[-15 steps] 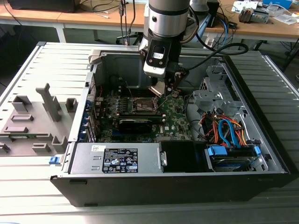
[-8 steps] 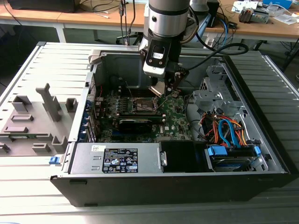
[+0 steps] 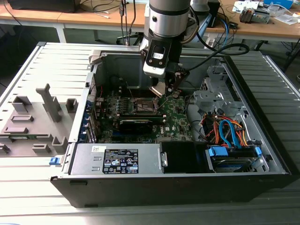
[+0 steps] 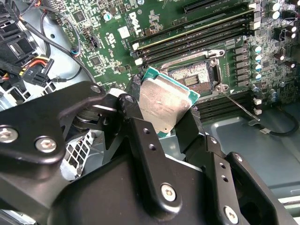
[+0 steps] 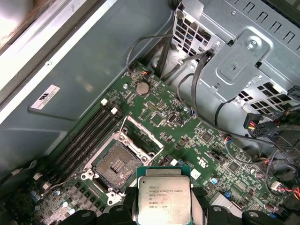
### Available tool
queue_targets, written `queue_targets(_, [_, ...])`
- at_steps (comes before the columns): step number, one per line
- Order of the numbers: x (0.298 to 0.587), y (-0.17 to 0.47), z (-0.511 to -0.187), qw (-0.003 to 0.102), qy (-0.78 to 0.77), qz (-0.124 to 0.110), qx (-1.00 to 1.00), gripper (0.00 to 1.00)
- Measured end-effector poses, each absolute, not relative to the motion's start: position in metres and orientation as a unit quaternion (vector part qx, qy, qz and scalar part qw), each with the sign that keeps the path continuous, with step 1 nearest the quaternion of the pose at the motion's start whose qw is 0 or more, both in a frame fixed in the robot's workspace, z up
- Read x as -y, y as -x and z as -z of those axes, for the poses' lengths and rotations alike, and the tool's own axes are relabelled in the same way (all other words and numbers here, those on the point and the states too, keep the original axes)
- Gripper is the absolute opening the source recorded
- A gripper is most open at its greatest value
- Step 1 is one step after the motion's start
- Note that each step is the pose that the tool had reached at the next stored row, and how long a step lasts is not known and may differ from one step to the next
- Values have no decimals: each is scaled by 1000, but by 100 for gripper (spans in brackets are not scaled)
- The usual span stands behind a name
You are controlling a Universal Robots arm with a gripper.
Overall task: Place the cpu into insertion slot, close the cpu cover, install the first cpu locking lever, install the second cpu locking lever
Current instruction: 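Place the cpu into insertion slot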
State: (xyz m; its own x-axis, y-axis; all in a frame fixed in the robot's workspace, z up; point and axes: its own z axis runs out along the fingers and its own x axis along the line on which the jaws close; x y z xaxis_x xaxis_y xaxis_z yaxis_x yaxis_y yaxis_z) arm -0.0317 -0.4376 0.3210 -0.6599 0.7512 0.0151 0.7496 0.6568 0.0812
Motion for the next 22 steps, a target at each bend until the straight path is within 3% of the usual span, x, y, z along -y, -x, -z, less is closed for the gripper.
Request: queue_targets(22, [438, 32, -321, 10, -424, -40, -905, 55])
